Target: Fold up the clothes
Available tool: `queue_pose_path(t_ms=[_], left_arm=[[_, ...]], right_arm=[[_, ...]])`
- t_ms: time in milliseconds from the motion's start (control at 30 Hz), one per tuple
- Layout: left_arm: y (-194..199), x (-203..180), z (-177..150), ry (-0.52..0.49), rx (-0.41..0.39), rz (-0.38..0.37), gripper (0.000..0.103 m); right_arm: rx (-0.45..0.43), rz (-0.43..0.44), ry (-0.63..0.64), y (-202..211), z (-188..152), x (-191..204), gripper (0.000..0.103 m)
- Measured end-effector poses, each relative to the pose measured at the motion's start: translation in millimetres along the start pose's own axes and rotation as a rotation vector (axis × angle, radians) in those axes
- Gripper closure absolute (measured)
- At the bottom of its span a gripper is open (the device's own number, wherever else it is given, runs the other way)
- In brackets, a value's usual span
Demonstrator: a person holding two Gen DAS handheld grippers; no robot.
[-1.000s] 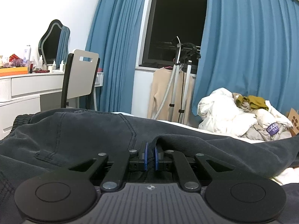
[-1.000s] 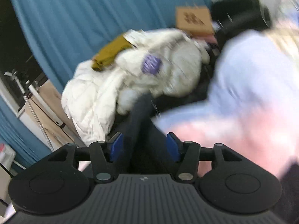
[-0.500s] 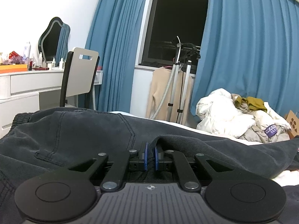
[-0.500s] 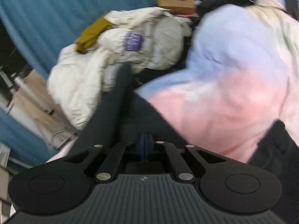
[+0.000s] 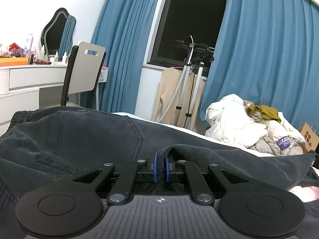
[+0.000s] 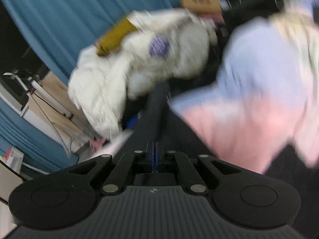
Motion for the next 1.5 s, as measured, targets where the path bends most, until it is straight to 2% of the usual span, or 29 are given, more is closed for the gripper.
queue_pose_path(t_ms=[33, 67, 100, 133, 233, 300, 333, 367, 400, 533, 633, 700, 733, 767, 867, 967, 1067, 1133, 1200, 1333, 1433, 1500], left_arm=[[0, 1, 0, 0.006, 0.004, 0.001, 0.094], [0, 2, 0, 0.017, 0.008, -0.001, 0.094], [-1, 2, 0, 0.024, 0.010, -0.001, 0.094], [-1, 2, 0, 0.027, 0.012, 0.000, 0.093], [-2, 1, -2, 0.026, 0.012, 0.003, 0.093], [-3, 0, -2, 0.022, 0.013, 0.004, 0.093], [-4, -1, -3, 0.020, 0.013, 0.005, 0.093], [-4, -1, -3, 0.016, 0.012, 0.001, 0.093], [-4, -2, -2, 0.012, 0.010, -0.003, 0.093], [-3, -4, -1, -0.005, -0.007, -0.016, 0.094], [0, -3, 1, 0.003, -0.012, -0.023, 0.093], [3, -1, 5, 0.013, -0.021, -0.032, 0.091], [6, -1, 8, 0.017, -0.030, -0.039, 0.085], [8, -1, 10, 0.021, -0.039, -0.047, 0.075], [13, -1, 15, 0.030, -0.053, -0.070, 0.054], [13, -4, 13, 0.017, -0.026, -0.094, 0.052], [10, -10, 7, -0.021, 0.021, -0.134, 0.052], [9, -15, 2, -0.059, 0.052, -0.153, 0.052], [6, -20, -3, -0.103, 0.077, -0.160, 0.052], [-1, -21, -10, -0.137, 0.107, -0.125, 0.052], [-10, -16, -16, -0.143, 0.141, -0.073, 0.055], [-16, -11, -20, -0.138, 0.162, -0.043, 0.063]], right_arm=[[0.027, 0.003, -0.034, -7, -9, -8, 0.082], [0.054, 0.006, -0.069, -13, -19, -16, 0.062], [0.078, 0.011, -0.095, -20, -27, -23, 0.052], [0.098, 0.018, -0.112, -28, -35, -26, 0.048], [0.080, -0.009, -0.098, -45, -47, -27, 0.050], [0.043, -0.026, -0.132, -53, -49, -29, 0.056], [0.020, -0.027, -0.151, -54, -49, -28, 0.069], [-0.011, -0.022, -0.143, -50, -46, -24, 0.090], [-0.050, -0.016, -0.110, -45, -43, -16, 0.095], [-0.158, 0.042, 0.036, -13, -23, 30, 0.099], [-0.268, 0.152, 0.108, 25, 3, 73, 0.099], [-0.379, 0.229, 0.172, 55, 21, 101, 0.100], [-0.425, 0.238, 0.205, 68, 28, 108, 0.100], [-0.442, 0.229, 0.216, 74, 32, 108, 0.100], [-0.406, 0.144, 0.204, 76, 33, 88, 0.100], [-0.231, -0.035, 0.161, 47, 11, 40, 0.099], [-0.061, -0.165, 0.091, 23, -20, -11, 0.099], [-0.028, -0.195, 0.086, 20, -34, -32, 0.099], [-0.006, -0.188, 0.098, 20, -38, -43, 0.097], [-0.035, -0.171, 0.074, 39, -36, -38, 0.090], [-0.135, -0.185, 0.145, 51, -29, -18, 0.076], [-0.219, -0.181, 0.213, 53, -21, -4, 0.067]])
Point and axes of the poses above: each gripper's, at about its wrist camera, not at the fingertips, and y roughly against the way its jaws point, x to its left, z to its top, the point moved 2 cm from there along -y, roughly the way its jaws point, and after that the axes turned 7 degrees about -x, right-handed, at the moved point
